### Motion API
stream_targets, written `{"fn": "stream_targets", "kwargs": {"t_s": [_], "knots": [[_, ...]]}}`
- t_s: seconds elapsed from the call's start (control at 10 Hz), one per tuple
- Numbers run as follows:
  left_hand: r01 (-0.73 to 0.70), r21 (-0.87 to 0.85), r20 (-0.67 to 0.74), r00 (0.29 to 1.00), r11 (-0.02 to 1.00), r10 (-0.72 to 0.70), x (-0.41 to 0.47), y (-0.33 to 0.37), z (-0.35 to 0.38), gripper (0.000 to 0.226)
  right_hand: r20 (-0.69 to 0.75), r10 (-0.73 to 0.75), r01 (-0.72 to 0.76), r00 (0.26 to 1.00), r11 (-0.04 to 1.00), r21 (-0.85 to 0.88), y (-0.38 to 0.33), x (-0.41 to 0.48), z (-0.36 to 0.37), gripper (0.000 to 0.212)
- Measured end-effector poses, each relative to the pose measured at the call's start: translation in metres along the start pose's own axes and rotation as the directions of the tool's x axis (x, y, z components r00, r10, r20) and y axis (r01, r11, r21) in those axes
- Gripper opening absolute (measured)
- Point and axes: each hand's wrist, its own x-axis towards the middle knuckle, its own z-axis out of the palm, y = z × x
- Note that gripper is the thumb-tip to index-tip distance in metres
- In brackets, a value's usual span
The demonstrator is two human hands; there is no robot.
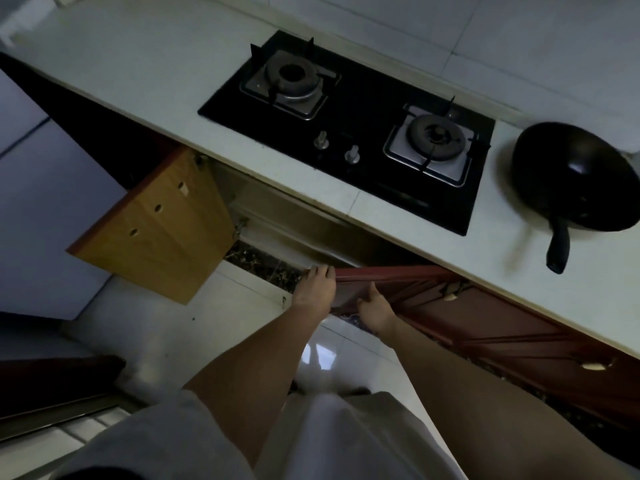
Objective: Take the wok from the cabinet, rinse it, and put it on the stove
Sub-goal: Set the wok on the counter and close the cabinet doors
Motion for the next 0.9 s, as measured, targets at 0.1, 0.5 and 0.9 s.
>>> {"fn": "stream_targets", "kwargs": {"t_s": [0.1,0.5,0.9], "knots": [[0.034,0.017,-0.002,0.999,0.999,-0.034,0.001,0.0,0.009,0.089,0.031,0.023,-0.025,0.999,0.998,0.058,-0.006,0.015,-0.002,0.057],[0.111,0.086,-0.01,0.994,0.99,-0.111,0.055,0.013,-0.032,0.082,0.163,0.068,-0.125,0.984,0.92,0.372,-0.047,0.071,-0.013,0.055],[0.158,-0.051,0.004,0.987,0.986,-0.158,0.082,0.017,-0.033,0.085,0.15,0.118,-0.177,0.982,0.859,0.481,-0.07,0.103,-0.03,0.034]]}}
